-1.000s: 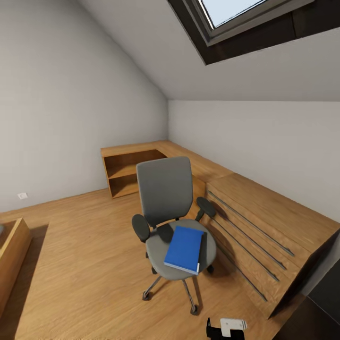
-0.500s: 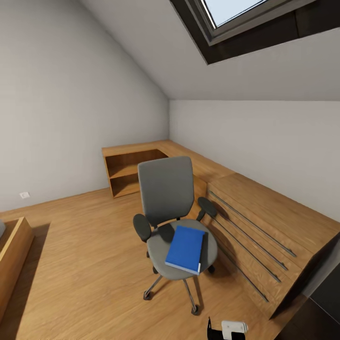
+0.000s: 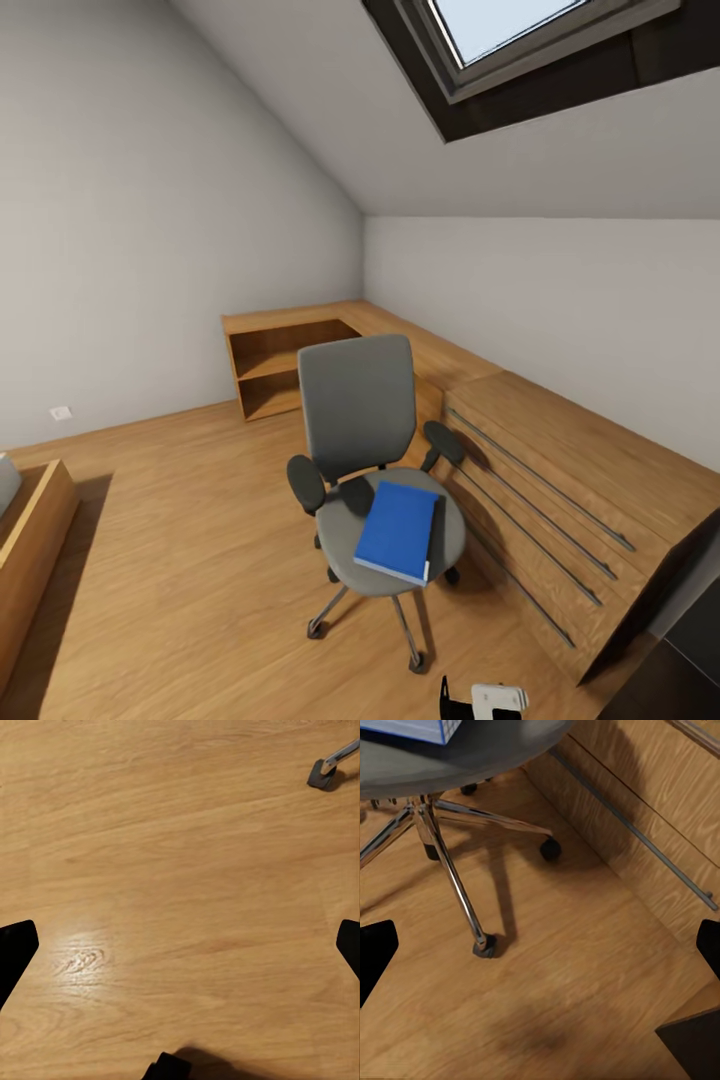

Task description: In the bedroom, organize the workspace by keeping the computer under the desk, ensuring the monitor is on the desk, placing the keyboard on the desk next to the monitor, placing the mouse on the desk next to the keyboard, moving the folder from the swivel chair onto the desk next to the mouse, stacking the notebook on top of the folder with the pen on top of the notebook, and positioning the swivel chair next to the desk.

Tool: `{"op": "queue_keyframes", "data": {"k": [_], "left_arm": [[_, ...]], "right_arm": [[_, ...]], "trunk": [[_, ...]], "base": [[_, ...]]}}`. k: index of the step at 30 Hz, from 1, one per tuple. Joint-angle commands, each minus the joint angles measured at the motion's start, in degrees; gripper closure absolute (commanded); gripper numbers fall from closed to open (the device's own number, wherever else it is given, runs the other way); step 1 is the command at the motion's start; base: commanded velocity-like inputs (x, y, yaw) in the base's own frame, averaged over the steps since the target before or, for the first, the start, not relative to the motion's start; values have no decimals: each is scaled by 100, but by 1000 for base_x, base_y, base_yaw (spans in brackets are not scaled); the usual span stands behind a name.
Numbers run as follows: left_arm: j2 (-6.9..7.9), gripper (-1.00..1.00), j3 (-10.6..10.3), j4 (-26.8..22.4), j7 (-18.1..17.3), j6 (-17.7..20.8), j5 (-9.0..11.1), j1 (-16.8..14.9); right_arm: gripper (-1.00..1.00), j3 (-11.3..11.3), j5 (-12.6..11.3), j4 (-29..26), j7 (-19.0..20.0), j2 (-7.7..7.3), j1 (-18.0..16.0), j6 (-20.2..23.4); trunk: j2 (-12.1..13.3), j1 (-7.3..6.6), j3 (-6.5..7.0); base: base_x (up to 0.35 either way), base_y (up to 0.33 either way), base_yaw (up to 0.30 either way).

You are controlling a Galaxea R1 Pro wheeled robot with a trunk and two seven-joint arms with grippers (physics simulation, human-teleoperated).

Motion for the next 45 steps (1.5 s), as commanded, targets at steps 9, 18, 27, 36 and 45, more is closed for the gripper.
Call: {"op": "queue_keyframes", "data": {"k": [9,18,27,36,45], "left_arm": [[5,-100,-67,11,35,-40,61,-5],[1,-100,-72,52,35,-40,54,-5],[-60,-100,-231,211,-116,-329,196,-6],[-188,-100,-58,-79,56,-617,-45,-5],[-214,-100,-69,19,49,-905,-57,-5]], "right_arm": [[-100,55,-52,74,-20,0,-8,-79],[-100,59,-53,86,-12,0,-8,-84],[-100,147,-36,247,1,-71,60,-172],[-100,104,-30,120,-11,-114,58,-108],[-100,95,-36,124,7,-132,58,-129]], "trunk": [[-3,0,50],[-3,0,57],[-3,0,57],[-3,0,57],[-3,0,43]], "base": [[0,0,55],[0,0,8],[0,0,0],[0,0,0],[0,0,182]]}}
